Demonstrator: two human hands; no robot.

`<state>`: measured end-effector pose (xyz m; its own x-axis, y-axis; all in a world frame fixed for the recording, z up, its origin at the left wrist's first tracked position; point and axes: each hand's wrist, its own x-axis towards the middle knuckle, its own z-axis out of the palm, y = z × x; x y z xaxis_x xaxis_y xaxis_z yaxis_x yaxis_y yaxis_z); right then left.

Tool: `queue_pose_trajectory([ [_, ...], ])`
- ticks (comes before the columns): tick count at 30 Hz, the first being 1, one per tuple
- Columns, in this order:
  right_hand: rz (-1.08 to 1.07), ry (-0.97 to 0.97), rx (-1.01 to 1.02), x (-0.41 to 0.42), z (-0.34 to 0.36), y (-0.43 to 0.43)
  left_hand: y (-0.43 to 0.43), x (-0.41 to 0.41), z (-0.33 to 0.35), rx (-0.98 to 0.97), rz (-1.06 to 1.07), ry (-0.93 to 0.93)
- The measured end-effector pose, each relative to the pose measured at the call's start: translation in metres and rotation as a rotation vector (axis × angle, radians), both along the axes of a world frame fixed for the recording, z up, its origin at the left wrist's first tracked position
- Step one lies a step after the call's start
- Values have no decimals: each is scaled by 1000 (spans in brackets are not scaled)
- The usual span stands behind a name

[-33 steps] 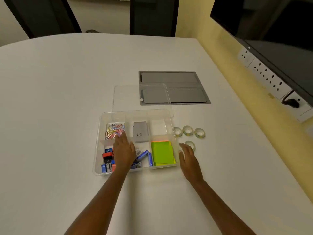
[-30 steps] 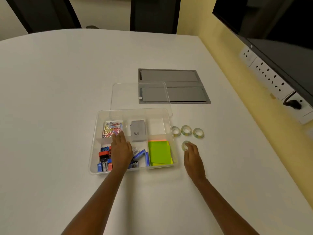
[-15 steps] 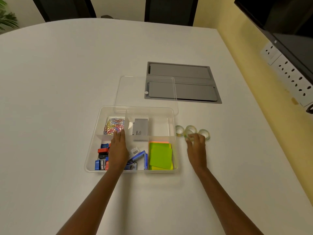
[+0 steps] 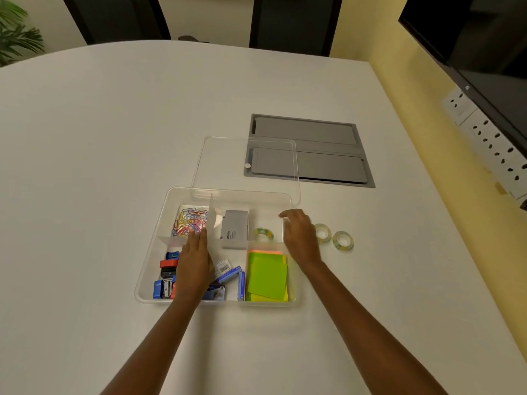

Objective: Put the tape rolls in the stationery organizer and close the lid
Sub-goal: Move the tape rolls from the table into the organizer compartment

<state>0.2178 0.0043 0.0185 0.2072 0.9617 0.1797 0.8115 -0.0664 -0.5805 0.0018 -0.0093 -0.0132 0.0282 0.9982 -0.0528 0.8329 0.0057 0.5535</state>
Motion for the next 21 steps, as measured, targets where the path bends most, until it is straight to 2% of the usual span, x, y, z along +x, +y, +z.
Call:
queue_pose_trajectory([
  [1,-58,20,-14,11,-2,0,0,0,0,-3,-1,-1],
  [3,-95,-81,-161,32,-9,-2,0,0,-1,-6,2,-2],
  [6,38,-292,-379,52,-24,-10,1,0,-1,-8,7,2],
  [9,91,-407,-395,58,-31,-18,0,0,-1,-18,12,7],
  [11,68,-412,-368,58,-30,-18,0,0,0,-27,14,9],
  [13,-4,-317,-318,55,-26,-15,0,1,0,-33,12,7],
  [17,-171,116,-139,38,-3,-3,0,1,0,-35,13,31],
  [19,-116,224,-117,27,8,2,1,1,0,-30,5,44],
  [21,-21,230,-147,15,15,5,1,1,0,-25,-2,49],
])
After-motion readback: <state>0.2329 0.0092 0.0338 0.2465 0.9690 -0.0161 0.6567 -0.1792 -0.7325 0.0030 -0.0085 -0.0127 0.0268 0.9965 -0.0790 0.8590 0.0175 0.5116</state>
